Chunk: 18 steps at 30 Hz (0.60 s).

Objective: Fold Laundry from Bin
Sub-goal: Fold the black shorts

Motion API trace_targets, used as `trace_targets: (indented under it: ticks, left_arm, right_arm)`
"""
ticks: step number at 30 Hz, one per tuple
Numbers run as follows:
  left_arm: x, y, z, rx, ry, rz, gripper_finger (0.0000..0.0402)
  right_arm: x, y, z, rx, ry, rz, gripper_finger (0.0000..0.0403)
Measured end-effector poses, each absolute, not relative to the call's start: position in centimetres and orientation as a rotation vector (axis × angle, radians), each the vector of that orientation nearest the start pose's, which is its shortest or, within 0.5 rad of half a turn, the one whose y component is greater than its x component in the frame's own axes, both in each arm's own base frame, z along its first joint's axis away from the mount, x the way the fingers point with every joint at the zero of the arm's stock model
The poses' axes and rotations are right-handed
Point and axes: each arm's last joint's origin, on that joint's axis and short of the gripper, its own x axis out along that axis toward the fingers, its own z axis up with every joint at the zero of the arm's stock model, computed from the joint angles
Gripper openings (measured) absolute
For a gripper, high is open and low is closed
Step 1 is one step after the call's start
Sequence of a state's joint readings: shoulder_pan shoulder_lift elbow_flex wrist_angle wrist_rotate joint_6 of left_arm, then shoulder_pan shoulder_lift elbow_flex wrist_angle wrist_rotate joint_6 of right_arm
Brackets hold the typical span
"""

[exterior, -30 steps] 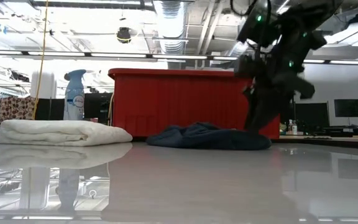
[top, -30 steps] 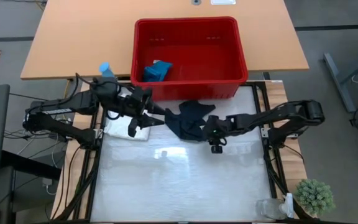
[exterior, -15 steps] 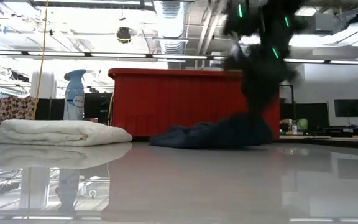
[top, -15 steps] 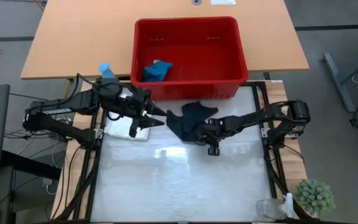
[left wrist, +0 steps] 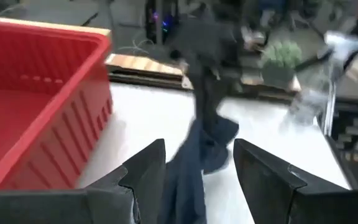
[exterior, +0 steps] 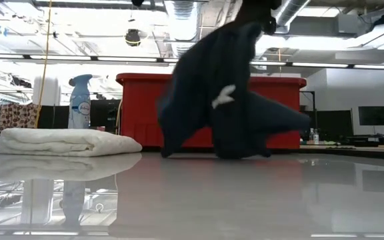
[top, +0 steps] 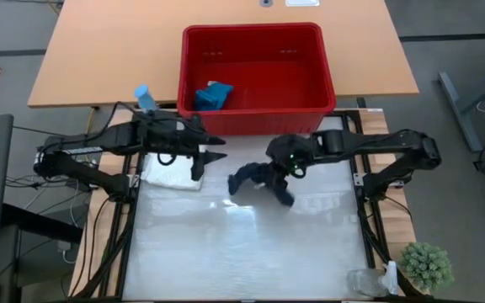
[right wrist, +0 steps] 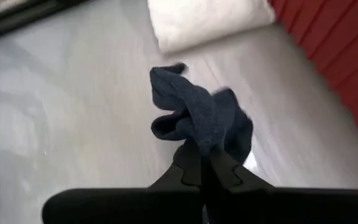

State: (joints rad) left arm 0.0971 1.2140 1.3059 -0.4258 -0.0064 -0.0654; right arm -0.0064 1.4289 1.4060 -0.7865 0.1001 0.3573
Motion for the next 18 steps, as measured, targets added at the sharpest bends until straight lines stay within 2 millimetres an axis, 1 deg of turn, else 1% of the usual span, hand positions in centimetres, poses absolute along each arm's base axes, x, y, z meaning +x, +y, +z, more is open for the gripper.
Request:
trace_targets:
  ticks: [2,4,6,8,11,15,18]
  left_arm:
    - [26.4,2.5,39.4,-0.044,0.363,0.097,0.0181]
    - [27.2,2.5,38.9,-0.018,0.383,0.085,0.0181]
    - [28.0,2.5,38.5,-0.01,0.372,0.036,0.0181]
    - [28.5,2.3,38.6,0.008,0.337,-0.028,0.0181]
    - [29.2,2.2,38.6,0.075,0.302,-0.09,0.0181]
    - [30.2,2.2,37.4,0.166,0.338,-0.181,0.0181]
    - [31.2,2.2,36.4,0.197,0.37,-0.194,0.0181]
  right_arm:
    - [29.5,-0.6,35.6,0.306,0.756,-0.244,0.0019]
    - [29.5,-0.6,35.8,0.307,0.752,-0.244,0.0019]
    - [29.8,-0.6,35.4,0.307,0.769,-0.244,0.0019]
    - [30.1,-0.5,35.0,0.31,0.784,-0.239,0.0019]
    - [30.6,-0.4,34.6,0.328,0.791,-0.222,0.0019]
    - [31.0,-0.1,34.3,0.344,0.798,-0.199,0.0019]
    - [31.2,0.0,34.5,0.348,0.771,-0.188,0.0019]
